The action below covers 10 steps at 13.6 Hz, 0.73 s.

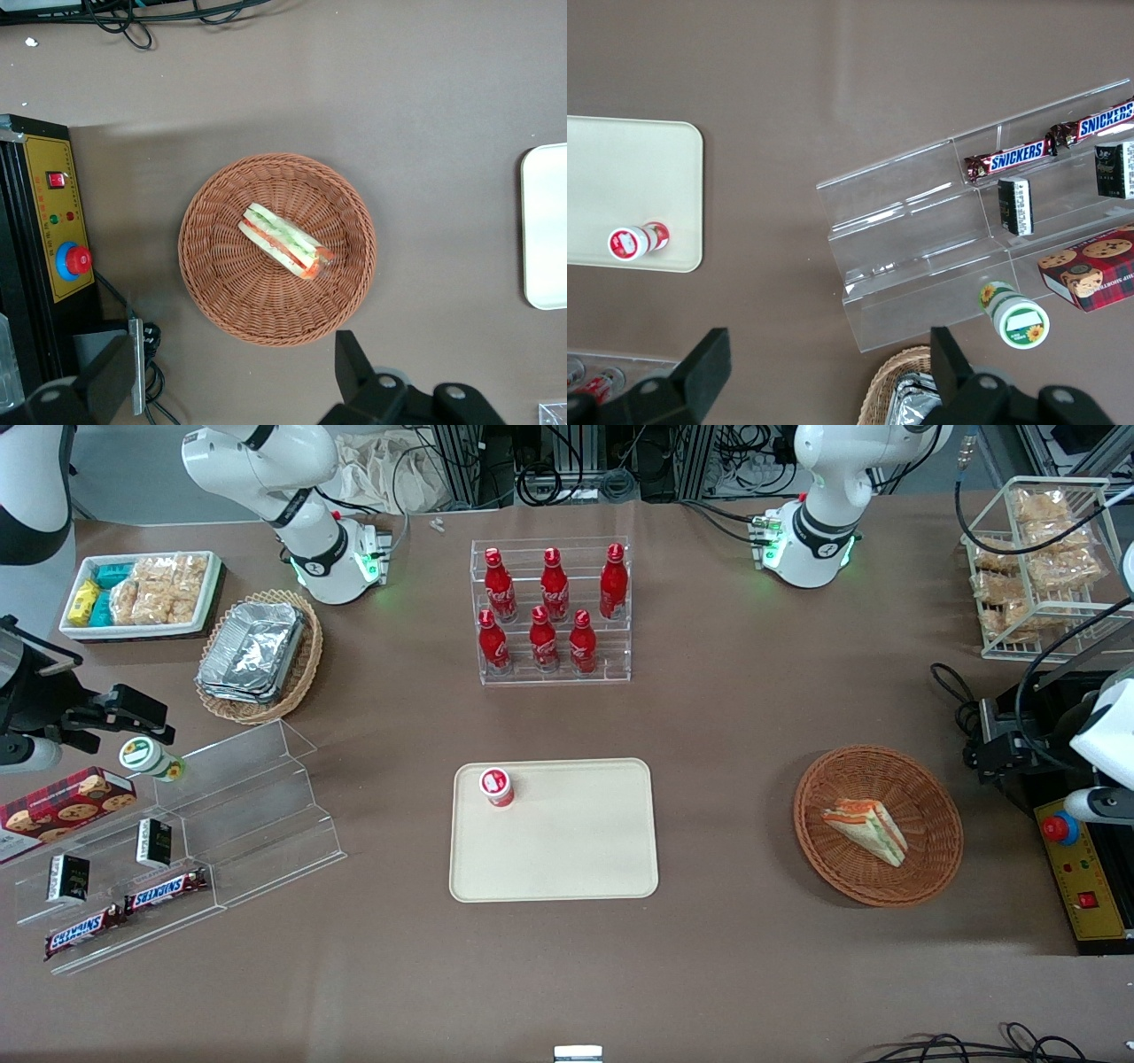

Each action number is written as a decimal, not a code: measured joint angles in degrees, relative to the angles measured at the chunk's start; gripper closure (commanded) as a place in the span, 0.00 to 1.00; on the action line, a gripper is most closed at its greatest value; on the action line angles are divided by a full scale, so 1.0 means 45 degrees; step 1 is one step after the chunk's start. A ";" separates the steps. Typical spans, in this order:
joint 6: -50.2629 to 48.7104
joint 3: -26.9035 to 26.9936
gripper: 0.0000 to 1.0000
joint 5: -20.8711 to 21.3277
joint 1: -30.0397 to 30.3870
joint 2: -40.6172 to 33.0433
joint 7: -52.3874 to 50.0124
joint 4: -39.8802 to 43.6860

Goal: Place sandwich from basket to tray

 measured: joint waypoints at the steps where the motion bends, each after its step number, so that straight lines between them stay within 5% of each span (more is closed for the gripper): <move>1: 0.0020 0.0000 0.00 0.0000 0.0000 0.0005 0.0003 0.0000; 10: -0.0120 0.0085 0.00 0.0033 0.0070 0.0114 0.0046 -0.0545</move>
